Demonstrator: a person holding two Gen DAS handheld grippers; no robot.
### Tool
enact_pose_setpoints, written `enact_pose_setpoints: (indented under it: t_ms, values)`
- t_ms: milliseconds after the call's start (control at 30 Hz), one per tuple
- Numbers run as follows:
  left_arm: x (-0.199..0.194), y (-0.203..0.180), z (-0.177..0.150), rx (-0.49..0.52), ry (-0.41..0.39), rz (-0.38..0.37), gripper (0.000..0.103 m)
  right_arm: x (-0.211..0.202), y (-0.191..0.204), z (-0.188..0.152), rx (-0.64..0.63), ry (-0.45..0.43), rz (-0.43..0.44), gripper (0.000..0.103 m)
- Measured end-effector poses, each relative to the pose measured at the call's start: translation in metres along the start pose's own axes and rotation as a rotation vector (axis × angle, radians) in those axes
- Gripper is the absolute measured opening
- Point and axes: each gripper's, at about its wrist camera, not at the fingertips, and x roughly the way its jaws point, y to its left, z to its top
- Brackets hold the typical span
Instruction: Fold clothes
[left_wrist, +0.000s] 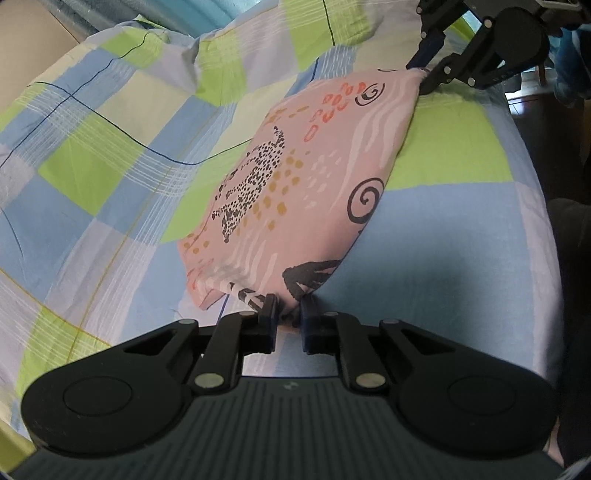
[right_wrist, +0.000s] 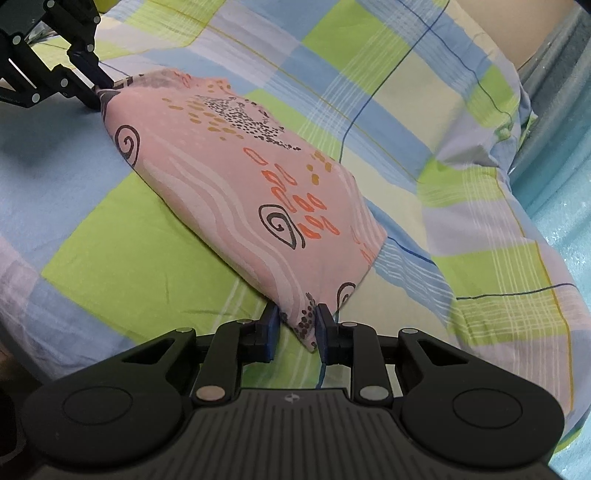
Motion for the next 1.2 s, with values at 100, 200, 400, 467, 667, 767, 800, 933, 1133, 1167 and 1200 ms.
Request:
enact_pose_setpoints:
  t_ms: [100,200,400,467,667,767,800,933,1133,1167,1200]
  values:
    - [-0.001,0.000,0.001,-0.004,0.003,-0.001,0.010,-0.002,-0.003,-0.001,0.030,0.013,0.003,0.025]
    - [-0.002,0.000,0.001,-0.001,0.003,-0.002,0.011,-0.005,-0.008,-0.005,0.060,0.035,-0.014,0.028]
    - [-0.003,0.000,0.001,-0.023,0.003,-0.009,0.012,-0.009,-0.024,-0.022,0.163,0.093,-0.068,0.035]
    - [-0.003,0.000,0.001,-0.024,0.003,-0.009,0.012,-0.009,-0.030,-0.026,0.195,0.100,-0.076,0.036]
    - [-0.004,0.002,0.002,-0.026,0.011,-0.010,0.014,-0.010,-0.052,-0.029,0.361,0.088,-0.067,0.035]
    - [-0.006,0.004,0.000,-0.029,0.015,-0.011,0.020,-0.015,-0.061,-0.023,0.423,0.046,-0.049,0.035]
    - [-0.008,0.006,-0.001,-0.034,0.019,-0.011,0.022,-0.017,-0.063,-0.021,0.441,0.029,-0.035,0.035]
    - [-0.025,0.020,-0.004,-0.125,-0.003,-0.033,0.027,-0.020,-0.065,-0.009,0.484,-0.036,0.028,0.035]
    - [-0.029,0.061,0.001,-0.389,-0.080,-0.091,0.032,-0.008,-0.069,0.016,0.501,-0.107,0.143,0.035]
    - [-0.024,0.065,0.004,-0.399,-0.087,-0.089,0.031,-0.004,-0.069,0.021,0.489,-0.114,0.159,0.035]
    - [-0.016,0.067,0.009,-0.400,-0.095,-0.089,0.031,0.002,-0.072,0.025,0.483,-0.121,0.177,0.035]
